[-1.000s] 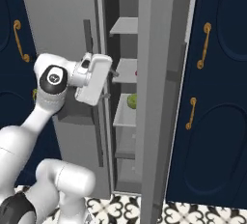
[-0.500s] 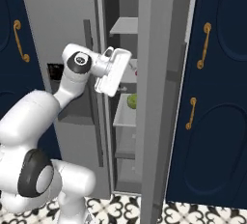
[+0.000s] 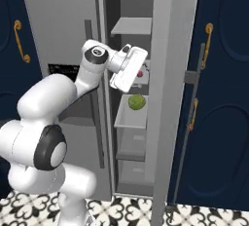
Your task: Take the strawberry from the fridge and place it on top of the pancake, located on the dining counter.
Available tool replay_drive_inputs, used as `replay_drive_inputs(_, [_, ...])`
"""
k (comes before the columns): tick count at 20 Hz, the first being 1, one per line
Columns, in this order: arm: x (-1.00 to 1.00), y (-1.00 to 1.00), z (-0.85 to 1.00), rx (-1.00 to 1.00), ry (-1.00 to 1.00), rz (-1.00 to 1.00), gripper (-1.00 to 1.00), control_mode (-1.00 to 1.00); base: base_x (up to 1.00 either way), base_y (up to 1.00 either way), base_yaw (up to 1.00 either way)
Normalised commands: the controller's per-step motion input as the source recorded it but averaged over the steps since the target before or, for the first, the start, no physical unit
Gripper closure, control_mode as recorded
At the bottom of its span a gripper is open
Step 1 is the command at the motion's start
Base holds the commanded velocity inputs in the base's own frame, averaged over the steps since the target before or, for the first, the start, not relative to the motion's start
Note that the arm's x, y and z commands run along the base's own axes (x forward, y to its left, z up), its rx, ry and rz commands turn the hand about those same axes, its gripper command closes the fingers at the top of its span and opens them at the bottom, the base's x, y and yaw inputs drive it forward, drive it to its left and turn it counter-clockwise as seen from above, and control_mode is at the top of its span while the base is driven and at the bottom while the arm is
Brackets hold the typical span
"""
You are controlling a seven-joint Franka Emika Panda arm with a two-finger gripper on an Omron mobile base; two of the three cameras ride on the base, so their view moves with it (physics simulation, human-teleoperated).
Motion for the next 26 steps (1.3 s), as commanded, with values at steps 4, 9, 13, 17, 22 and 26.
replay_drive_inputs(4, [-0.02,-0.80,-0.08,0.00,0.17,-0.04,-1.00,-1.00,0.00,0.00,0.00])
replay_drive_inputs(9, [-0.28,0.05,-0.08,0.00,0.01,0.03,-1.00,-1.00,0.00,0.00,0.00])
replay_drive_inputs(13, [-0.71,0.98,-0.07,0.06,-0.14,0.16,-1.00,-1.00,0.00,0.00,0.00])
replay_drive_inputs(17, [-1.00,1.00,-0.27,0.61,-0.40,0.07,-1.00,-1.00,0.00,0.00,0.00])
replay_drive_inputs(22, [-1.00,0.96,-0.53,0.83,-0.48,-0.14,-1.00,-1.00,0.00,0.00,0.00])
replay_drive_inputs(26, [-1.00,0.97,-0.16,0.44,-0.40,-0.13,-1.00,-1.00,0.00,0.00,0.00])
